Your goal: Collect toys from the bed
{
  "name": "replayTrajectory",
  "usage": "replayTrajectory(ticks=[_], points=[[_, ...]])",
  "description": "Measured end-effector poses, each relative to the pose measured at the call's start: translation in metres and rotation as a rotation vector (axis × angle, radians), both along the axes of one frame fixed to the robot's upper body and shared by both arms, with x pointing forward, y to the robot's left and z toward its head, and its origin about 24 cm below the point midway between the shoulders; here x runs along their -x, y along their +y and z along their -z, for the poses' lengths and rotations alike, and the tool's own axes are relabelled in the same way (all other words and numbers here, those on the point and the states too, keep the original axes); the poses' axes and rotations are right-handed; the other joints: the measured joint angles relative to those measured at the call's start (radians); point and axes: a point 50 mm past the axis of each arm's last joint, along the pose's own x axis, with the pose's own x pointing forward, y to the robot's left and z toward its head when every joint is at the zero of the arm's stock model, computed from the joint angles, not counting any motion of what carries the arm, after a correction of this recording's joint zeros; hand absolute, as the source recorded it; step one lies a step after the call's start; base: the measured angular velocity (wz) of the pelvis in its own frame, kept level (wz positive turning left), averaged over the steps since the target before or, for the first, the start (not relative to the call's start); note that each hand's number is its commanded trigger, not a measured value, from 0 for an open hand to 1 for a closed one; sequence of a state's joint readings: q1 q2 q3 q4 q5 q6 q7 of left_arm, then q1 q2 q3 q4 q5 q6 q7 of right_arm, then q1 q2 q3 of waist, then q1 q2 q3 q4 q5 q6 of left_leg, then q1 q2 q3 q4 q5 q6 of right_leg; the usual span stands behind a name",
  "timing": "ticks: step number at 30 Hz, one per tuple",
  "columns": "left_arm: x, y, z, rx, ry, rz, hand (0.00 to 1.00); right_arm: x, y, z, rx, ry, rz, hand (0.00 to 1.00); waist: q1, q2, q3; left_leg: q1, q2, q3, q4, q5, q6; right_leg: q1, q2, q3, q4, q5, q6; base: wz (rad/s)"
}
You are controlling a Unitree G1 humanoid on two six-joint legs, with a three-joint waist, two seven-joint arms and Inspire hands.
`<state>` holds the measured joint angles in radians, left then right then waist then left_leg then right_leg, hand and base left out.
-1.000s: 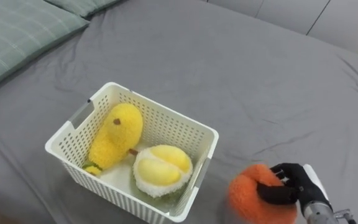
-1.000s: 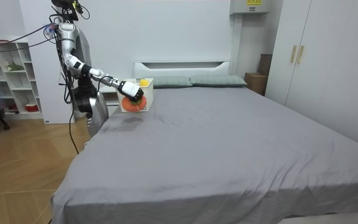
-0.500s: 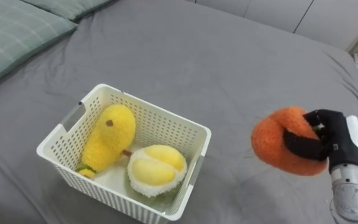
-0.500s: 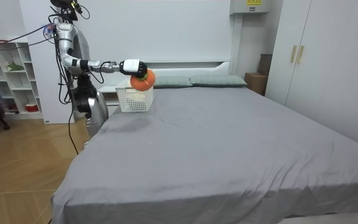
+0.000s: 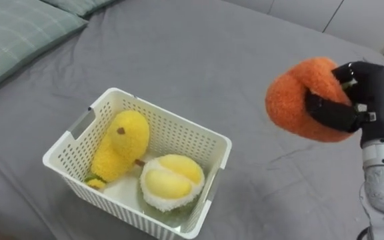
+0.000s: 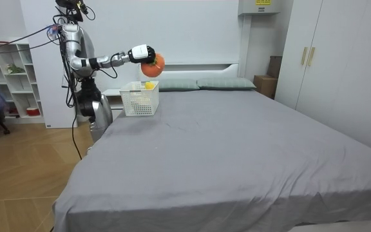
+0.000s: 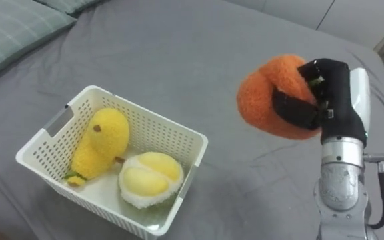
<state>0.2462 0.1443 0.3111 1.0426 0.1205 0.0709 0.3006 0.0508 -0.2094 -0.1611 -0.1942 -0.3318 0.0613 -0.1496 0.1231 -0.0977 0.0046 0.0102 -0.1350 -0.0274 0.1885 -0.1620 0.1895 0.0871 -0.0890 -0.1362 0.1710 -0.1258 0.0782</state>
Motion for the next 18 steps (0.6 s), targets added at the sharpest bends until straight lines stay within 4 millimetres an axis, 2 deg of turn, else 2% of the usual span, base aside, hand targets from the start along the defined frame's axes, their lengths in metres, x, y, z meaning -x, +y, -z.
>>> replayTrajectory(ticks=[1,3,9,14,18], points=[[0.0,0.0,0.0,0.001,0.0,0.0,0.0,-0.001,0.002,-0.003,0.0,-0.01,-0.01,1.0,0.001,-0.001,-0.0003,-0.001,0.0,0.0,0.0,0.0,0.0,-0.001,0.0,0.0,0.0,0.0,0.0,0.0],[0.002,-0.001,0.001,0.007,0.013,-0.003,0.0,-0.008,0.013,-0.014,0.001,-0.051,-0.061,1.0,0.0,0.005,0.0041,-0.003,0.0,0.0,0.0,0.0,0.0,0.0,0.0,-0.002,-0.001,0.0,0.0,0.0],[0.003,-0.004,0.003,0.023,0.028,0.007,0.0,-0.015,0.035,-0.034,0.002,-0.124,-0.169,1.0,0.021,0.007,0.005,-0.007,0.0,-0.003,-0.001,0.0,0.0,0.0,0.0,-0.004,-0.004,0.0,0.0,0.0],[-0.001,-0.006,0.004,0.031,0.028,0.034,0.0,-0.018,0.061,-0.035,0.009,-0.108,-0.302,1.0,0.033,0.006,0.0038,-0.007,0.0,-0.005,-0.001,0.0,0.0,0.0,-0.001,-0.006,-0.005,0.0,0.0,0.0],[-0.004,-0.008,0.005,0.054,0.021,0.042,0.0,-0.016,0.071,-0.037,0.017,-0.103,-0.365,1.0,0.051,0.002,0.0013,-0.005,-0.001,-0.014,0.001,0.0,0.0,0.008,0.0,-0.017,-0.006,0.0,0.0,0.05]])
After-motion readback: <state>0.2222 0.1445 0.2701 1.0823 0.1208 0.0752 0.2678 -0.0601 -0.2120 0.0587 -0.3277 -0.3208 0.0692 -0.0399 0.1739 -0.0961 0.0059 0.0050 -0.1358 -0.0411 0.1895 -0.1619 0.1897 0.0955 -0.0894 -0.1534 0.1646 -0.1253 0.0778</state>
